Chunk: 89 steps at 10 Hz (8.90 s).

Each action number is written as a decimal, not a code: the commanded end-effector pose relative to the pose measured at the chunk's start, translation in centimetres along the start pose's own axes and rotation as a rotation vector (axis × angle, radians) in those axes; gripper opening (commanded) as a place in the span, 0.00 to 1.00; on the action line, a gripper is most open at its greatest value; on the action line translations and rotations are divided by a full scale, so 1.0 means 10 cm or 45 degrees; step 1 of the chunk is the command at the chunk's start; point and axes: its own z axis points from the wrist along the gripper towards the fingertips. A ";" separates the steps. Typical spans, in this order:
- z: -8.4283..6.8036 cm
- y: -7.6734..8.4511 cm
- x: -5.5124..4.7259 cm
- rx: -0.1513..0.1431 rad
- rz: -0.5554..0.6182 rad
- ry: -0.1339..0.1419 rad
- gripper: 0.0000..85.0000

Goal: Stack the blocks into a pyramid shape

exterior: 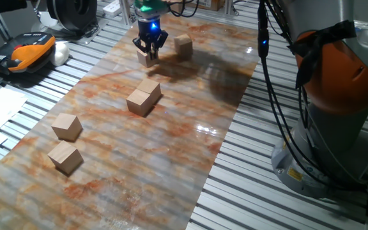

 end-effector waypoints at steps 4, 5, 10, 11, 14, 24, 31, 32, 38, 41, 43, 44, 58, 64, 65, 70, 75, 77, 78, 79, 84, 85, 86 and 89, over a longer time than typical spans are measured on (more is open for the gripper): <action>0.00 0.00 0.00 0.011 -0.040 -0.024 0.00; 0.00 0.00 0.00 0.032 -0.034 -0.050 0.00; 0.00 0.00 0.00 0.076 -0.020 -0.090 0.00; 0.00 0.00 0.00 0.084 -0.016 -0.096 0.00; 0.00 0.00 0.00 0.053 -0.005 -0.054 0.00; -0.06 -0.04 -0.03 0.026 -0.011 -0.053 0.00; -0.30 0.01 -0.28 0.027 -0.032 -0.027 0.00; -0.30 0.03 -0.31 0.034 -0.036 -0.033 0.00; -0.28 0.08 -0.45 0.061 -0.055 -0.060 0.00; -0.26 0.08 -0.52 0.094 -0.041 -0.074 0.00; -0.25 0.05 -0.59 0.086 -0.053 -0.077 0.00; -0.25 0.04 -0.64 0.083 -0.057 -0.076 0.00; -0.22 0.08 -0.67 0.111 -0.054 -0.147 0.80; -0.14 0.01 -0.70 0.108 -0.154 -0.193 0.80; -0.13 0.01 -0.70 0.112 -0.167 -0.200 0.80; -0.10 0.02 -0.71 0.111 -0.259 -0.248 0.80; -0.05 0.03 -0.72 0.098 -0.301 -0.229 0.80; -0.04 0.03 -0.73 0.113 -0.271 -0.210 0.80; -0.05 0.03 -0.74 0.114 -0.262 -0.191 0.80; -0.04 0.01 -0.76 0.104 -0.265 -0.173 0.80; 0.02 0.01 -0.78 0.076 -0.347 -0.124 0.80; 0.02 0.01 -0.78 0.074 -0.353 -0.117 0.80; 0.03 0.01 -0.78 0.073 -0.353 -0.115 0.80; 0.06 0.01 -0.78 0.076 -0.351 -0.106 0.80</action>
